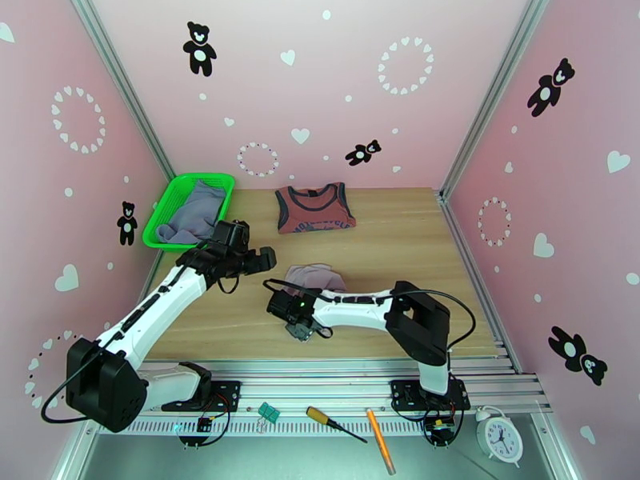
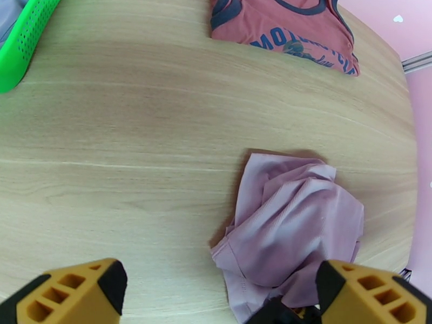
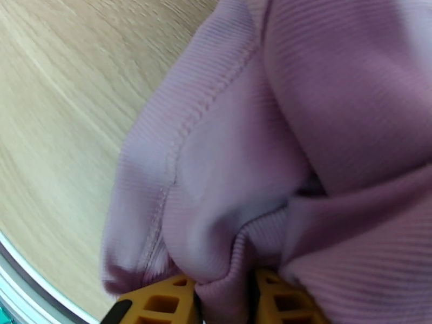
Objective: Fold and stack the mixed laundry pile
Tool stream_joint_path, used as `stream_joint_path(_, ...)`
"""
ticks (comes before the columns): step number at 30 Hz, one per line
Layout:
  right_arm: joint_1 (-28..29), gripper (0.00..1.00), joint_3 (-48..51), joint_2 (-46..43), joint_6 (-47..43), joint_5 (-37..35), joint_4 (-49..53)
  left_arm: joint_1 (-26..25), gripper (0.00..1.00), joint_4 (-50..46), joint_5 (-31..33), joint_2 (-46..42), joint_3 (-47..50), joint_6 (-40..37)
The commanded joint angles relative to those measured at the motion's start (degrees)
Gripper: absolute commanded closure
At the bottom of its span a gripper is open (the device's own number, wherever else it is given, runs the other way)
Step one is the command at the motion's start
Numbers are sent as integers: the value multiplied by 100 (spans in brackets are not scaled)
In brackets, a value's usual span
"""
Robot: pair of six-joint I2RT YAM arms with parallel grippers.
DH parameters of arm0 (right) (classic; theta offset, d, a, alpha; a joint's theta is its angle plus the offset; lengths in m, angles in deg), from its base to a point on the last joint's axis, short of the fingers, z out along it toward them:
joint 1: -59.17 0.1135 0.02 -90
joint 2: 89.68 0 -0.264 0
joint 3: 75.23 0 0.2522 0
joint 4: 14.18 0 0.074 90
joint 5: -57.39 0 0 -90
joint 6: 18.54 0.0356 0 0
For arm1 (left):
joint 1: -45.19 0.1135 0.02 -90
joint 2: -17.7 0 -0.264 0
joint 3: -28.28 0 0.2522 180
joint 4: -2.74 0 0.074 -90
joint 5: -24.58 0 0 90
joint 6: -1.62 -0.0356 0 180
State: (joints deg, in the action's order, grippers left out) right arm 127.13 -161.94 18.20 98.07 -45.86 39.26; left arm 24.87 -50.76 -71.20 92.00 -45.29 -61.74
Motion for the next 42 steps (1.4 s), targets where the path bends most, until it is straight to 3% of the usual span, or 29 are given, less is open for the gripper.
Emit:
stream_joint_path(1,17,71,-54,-791,29,-235,515,45,2,126,-268,280,46,-62)
stream_joint_path(8,-5,77,123,-1494,-33,-189,576,23,1,746,-752,849,309,139)
stream_joint_path(12,-35,100,114,-1524,-16,-132,491,-6,2,854,-828,1070,339,132)
stream_joint_path(21,-343,100,-619,-2394,-512,-113,1113,-50,2,952,-991,1380,262,88)
stream_joint_path(28,-1775,100,-1724,-3406,-1261,972,1655,-143,1,842,-1175,1572,-203,-15)
stream_joint_path(36,-3227,100,-2717,-3101,-1869,1684,2072,-826,2,868,-1079,1405,-498,-697)
stream_joint_path(42,-3666,100,-2711,-3061,-2115,2189,2152,-976,7,1271,-1011,1771,-571,-792)
